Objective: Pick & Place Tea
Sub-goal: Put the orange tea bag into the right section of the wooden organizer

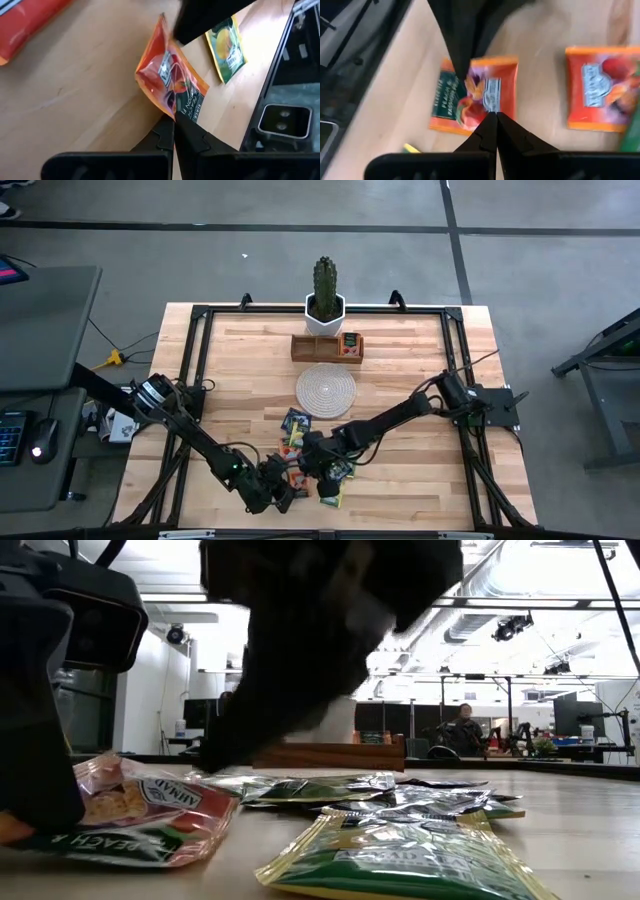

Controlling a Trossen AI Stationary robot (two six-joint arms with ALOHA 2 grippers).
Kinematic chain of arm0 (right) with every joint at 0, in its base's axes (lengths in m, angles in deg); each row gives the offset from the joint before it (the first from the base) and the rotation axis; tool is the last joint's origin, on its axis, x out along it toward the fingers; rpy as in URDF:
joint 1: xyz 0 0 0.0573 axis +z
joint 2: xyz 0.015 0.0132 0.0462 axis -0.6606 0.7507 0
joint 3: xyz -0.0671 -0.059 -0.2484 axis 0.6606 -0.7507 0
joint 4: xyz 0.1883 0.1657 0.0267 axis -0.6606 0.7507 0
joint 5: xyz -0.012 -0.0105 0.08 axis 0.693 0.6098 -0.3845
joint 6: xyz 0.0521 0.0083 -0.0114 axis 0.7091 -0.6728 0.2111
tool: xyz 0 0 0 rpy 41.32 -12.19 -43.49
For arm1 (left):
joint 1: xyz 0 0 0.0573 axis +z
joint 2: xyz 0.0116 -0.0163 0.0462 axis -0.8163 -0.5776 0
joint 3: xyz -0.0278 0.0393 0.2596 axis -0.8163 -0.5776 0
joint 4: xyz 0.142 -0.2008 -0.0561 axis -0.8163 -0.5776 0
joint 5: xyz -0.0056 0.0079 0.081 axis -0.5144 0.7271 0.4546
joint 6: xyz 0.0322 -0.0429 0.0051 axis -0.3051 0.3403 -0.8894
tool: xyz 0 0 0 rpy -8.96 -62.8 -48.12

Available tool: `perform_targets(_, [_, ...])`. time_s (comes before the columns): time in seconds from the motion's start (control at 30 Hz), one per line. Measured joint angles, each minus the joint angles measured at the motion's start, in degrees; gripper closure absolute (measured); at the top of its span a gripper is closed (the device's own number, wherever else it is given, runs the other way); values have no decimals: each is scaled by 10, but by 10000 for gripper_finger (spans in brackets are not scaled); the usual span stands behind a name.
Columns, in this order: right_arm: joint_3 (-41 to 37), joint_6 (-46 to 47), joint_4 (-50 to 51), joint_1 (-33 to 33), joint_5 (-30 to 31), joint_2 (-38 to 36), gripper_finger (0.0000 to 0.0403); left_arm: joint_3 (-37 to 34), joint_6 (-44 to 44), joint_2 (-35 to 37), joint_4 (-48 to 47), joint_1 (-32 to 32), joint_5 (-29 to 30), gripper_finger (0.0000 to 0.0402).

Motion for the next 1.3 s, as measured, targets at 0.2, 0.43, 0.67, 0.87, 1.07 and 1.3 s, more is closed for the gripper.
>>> perform_targets(0.2, [0, -2, 41, -4, -2, -46, 403, -2, -68, 5, 1, 1, -2, 401])
perform_targets(0.43, [1, 2, 49, -14, -60, -74, 389, -3, -104, 15, -7, 2, 1, 401])
perform_targets(0.67, [1, 17, 54, -23, -105, -65, 314, -3, -138, 18, 7, 2, 20, 401])
perform_targets(0.87, [1, 33, 50, -38, -106, -64, 229, -3, -167, 19, 34, 2, 32, 401])
perform_targets(1.07, [1, 47, 59, -46, -120, -64, 187, -2, -189, 20, 48, 2, 54, 401])
perform_targets(1.3, [1, 59, 84, -43, -142, -63, 200, -1, -214, 35, 44, 2, 89, 401])
